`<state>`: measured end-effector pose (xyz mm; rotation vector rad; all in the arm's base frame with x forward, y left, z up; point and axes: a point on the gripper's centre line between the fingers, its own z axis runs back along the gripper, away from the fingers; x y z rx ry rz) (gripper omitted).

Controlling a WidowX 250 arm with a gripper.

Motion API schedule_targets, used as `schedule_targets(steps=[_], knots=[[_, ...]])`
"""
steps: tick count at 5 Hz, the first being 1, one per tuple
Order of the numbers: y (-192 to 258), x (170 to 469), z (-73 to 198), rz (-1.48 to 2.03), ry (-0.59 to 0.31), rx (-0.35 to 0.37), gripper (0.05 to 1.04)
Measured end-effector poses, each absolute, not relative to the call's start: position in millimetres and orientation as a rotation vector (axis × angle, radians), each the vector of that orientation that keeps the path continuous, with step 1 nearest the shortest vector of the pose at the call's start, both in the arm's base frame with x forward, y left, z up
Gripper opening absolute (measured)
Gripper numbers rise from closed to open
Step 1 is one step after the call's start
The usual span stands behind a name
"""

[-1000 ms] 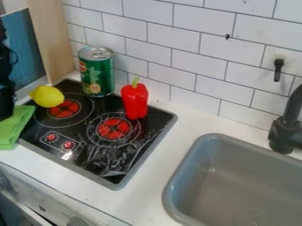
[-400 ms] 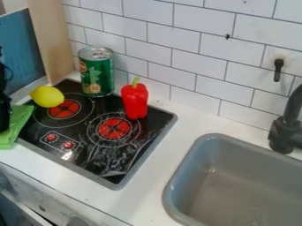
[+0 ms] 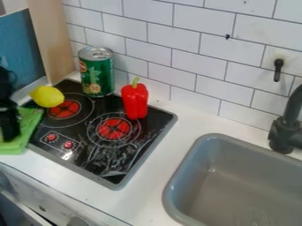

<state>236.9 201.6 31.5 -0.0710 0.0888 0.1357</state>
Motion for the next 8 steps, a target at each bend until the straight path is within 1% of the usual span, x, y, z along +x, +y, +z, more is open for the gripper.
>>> schedule_targets(steps=[1,2,3,4,5,6,7,8], knots=[[151,244,36,-0.038,0.024,-0.177,1.001],[116,251,34,-0.189,0.002,-0.257,1.001],[58,236,32,-0.314,0.060,-0.277,1.001],[0,219,32,-0.326,0.082,-0.306,1.001],[-43,220,31,-0.248,0.086,-0.241,1.001],[-48,221,29,-0.191,0.027,-0.188,1.001],[-49,222,30,-0.145,-0.007,-0.146,1.001],[-8,229,75,-0.134,-0.040,-0.146,1.000]])
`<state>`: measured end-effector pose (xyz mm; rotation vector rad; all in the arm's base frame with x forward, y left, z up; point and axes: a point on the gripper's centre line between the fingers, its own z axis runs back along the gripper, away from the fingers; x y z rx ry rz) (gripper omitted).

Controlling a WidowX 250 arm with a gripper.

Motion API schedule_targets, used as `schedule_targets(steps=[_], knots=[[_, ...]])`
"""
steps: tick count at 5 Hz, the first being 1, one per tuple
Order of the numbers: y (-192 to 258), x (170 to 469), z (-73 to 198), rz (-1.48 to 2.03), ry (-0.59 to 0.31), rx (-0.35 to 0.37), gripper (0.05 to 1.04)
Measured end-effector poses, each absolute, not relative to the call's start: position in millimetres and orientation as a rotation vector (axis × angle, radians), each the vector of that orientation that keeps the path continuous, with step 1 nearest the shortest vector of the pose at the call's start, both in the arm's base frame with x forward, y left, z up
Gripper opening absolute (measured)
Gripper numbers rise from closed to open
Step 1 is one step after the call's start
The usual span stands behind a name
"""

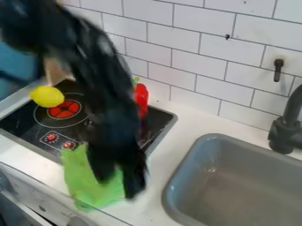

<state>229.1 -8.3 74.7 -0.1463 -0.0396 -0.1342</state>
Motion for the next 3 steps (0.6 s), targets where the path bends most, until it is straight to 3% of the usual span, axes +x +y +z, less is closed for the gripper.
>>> schedule_targets(steps=[1,3], knots=[[43,239,117,-0.081,-0.090,-0.152,1.000],[69,242,141,-0.078,-0.082,-0.086,1.001]])
